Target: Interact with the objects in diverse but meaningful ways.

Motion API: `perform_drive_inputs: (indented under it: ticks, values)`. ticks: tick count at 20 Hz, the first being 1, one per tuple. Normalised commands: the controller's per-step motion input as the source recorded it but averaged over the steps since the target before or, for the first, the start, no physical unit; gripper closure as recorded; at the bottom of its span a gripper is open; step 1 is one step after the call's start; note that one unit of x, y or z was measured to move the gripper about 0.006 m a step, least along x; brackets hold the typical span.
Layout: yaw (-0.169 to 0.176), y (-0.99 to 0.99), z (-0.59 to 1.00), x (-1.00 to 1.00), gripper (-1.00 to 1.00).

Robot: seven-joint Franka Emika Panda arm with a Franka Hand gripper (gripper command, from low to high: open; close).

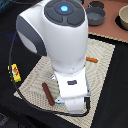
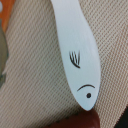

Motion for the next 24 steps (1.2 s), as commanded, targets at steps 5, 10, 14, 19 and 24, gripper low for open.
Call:
perform_drive_inputs:
  ticks: [5, 10, 14, 19, 24]
  values:
    - [0.052, -0.21, -0.17, -0.17, -1.0]
    - [0.033, -0.21, -0.28, -0.01, -1.0]
    - [0.012, -0.06, -0.24, 0.05, -1.0]
    - [0.0, 0.0, -0.14, 0.18, 1.0]
    - [0.0, 0.0, -0.11, 0.15, 1.0]
